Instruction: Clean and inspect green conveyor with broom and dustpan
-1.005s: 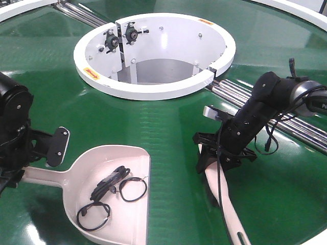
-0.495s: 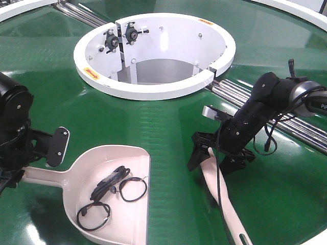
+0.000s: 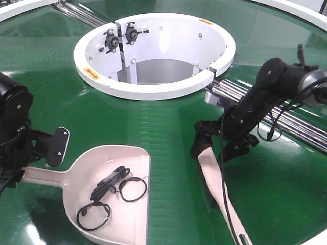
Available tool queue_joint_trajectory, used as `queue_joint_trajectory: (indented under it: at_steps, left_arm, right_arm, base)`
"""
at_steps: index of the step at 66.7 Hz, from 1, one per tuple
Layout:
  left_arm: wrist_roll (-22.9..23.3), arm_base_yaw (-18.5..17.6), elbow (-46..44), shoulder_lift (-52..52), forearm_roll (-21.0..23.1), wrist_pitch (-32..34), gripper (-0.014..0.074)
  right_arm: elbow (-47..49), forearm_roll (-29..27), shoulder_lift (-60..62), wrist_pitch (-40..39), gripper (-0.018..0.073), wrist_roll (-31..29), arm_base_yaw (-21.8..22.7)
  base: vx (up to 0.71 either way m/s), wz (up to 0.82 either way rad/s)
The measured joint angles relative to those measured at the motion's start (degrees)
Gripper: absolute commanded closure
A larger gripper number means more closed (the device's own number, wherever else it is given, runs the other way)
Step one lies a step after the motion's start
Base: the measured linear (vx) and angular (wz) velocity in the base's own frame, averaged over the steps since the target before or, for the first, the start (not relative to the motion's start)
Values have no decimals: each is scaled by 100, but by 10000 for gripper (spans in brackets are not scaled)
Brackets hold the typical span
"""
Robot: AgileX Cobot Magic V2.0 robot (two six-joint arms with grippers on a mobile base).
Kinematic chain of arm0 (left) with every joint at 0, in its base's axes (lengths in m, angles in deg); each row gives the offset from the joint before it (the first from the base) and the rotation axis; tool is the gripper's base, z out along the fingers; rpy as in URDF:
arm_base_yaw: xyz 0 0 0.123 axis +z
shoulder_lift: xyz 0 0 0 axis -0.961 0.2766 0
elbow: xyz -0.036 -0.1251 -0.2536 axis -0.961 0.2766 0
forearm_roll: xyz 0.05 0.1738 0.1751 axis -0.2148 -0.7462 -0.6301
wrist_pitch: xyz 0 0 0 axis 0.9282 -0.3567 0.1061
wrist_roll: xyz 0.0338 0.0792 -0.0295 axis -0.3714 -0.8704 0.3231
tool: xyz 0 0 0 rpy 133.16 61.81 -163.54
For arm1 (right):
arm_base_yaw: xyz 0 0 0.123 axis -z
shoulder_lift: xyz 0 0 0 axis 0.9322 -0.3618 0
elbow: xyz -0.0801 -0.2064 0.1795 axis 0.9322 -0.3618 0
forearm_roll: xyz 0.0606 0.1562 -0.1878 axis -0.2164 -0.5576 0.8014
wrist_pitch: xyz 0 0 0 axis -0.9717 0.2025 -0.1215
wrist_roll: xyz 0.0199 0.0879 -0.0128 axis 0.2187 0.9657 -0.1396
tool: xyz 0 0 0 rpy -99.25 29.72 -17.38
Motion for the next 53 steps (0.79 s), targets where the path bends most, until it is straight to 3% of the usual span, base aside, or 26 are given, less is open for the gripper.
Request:
queue_joint_trajectory:
  at_steps: [24, 35, 47, 53]
  left_arm:
    - [0, 0, 0, 0, 0, 0, 619]
    - [0, 0, 0, 0, 0, 0, 619]
    - [0, 0, 0, 0, 0, 0, 619]
    - [0, 0, 0, 0, 0, 0, 619]
  right_arm:
    - [-98, 708, 1292, -488, -32, 0, 0]
    - [-992, 1034, 2744, -2005, 3, 0, 0]
    - [-2391, 1407, 4547, -3394, 137, 0, 0]
    - [-3063, 1487, 5468, -3929, 267, 0, 0]
  base:
    - [0, 0]
    - [0, 0]
    - [0, 0]
    - [0, 0]
